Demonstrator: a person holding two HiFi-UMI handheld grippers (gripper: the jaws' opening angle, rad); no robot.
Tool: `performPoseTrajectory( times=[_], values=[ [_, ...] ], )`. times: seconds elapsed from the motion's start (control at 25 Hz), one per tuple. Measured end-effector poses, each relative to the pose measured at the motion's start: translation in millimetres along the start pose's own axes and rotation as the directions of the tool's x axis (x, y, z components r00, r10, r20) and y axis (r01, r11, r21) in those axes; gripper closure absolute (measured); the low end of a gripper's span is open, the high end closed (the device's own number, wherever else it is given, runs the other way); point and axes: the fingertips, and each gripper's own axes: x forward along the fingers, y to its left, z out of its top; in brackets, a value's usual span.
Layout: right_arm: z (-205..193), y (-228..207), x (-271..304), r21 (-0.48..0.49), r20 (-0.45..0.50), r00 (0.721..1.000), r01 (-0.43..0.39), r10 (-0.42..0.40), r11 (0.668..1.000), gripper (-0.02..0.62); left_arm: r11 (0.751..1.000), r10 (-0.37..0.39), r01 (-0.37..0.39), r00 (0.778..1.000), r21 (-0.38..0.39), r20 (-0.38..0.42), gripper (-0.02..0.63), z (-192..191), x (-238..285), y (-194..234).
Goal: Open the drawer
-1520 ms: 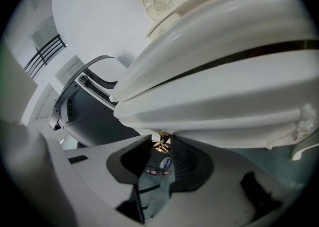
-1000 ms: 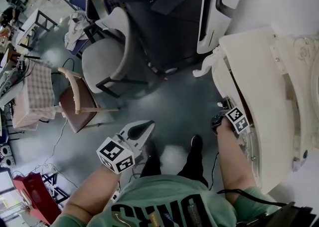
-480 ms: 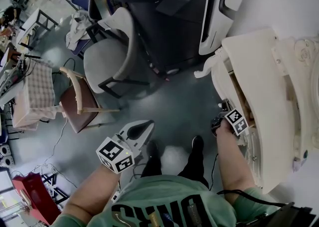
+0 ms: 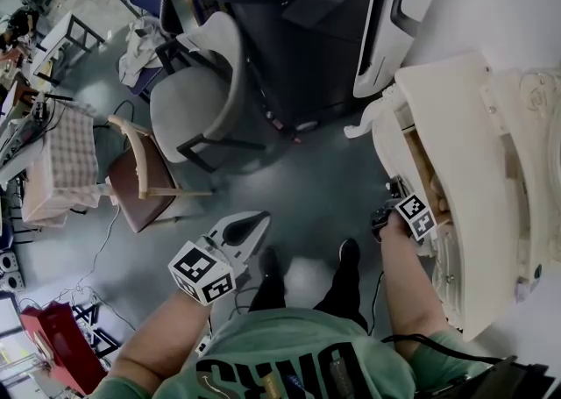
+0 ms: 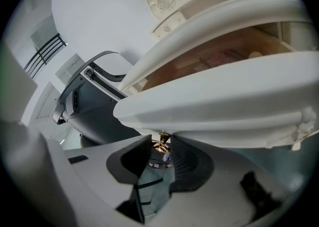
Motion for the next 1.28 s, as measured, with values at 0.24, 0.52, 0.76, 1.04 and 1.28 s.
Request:
performPoseTrajectory(
  times=[0.24, 0.52, 0.76, 1.04, 1.28],
  values=[
    [-6, 3, -2, 0.003, -0.005, 1.0, -0.001, 0.001, 1.0, 0.474, 1.0, 0.0, 0.0, 1.0, -0.006, 0.0, 0.606, -3, -6, 1],
    [-14, 7, -4, 0.005, -0.006, 1.0, -0.003, 0.003, 1.0, 0.474, 1.0, 0.001, -0.001, 1.0, -0.01, 0.006, 0.606, -2, -13, 6],
    [-20, 10, -6, 0.004, -0.009, 1.0, -0.001, 0.001, 1.0, 0.474, 1.0, 0.004, -0.004, 1.0, -0.012, 0.008, 0.606, -3, -20, 12],
    [-28, 14, -7, 0.001, -0.016, 1.0, 0.002, -0.002, 1.0, 0.474, 1.0, -0.006, 0.006, 1.0, -0.016, 0.01, 0.606, -3, -24, 15],
    [-36, 17, -9, -0.001, -0.015, 1.0, 0.002, -0.002, 1.0, 0.474, 1.0, -0.001, 0.001, 1.0, -0.018, 0.015, 0.606, -2, -32, 22]
  ],
)
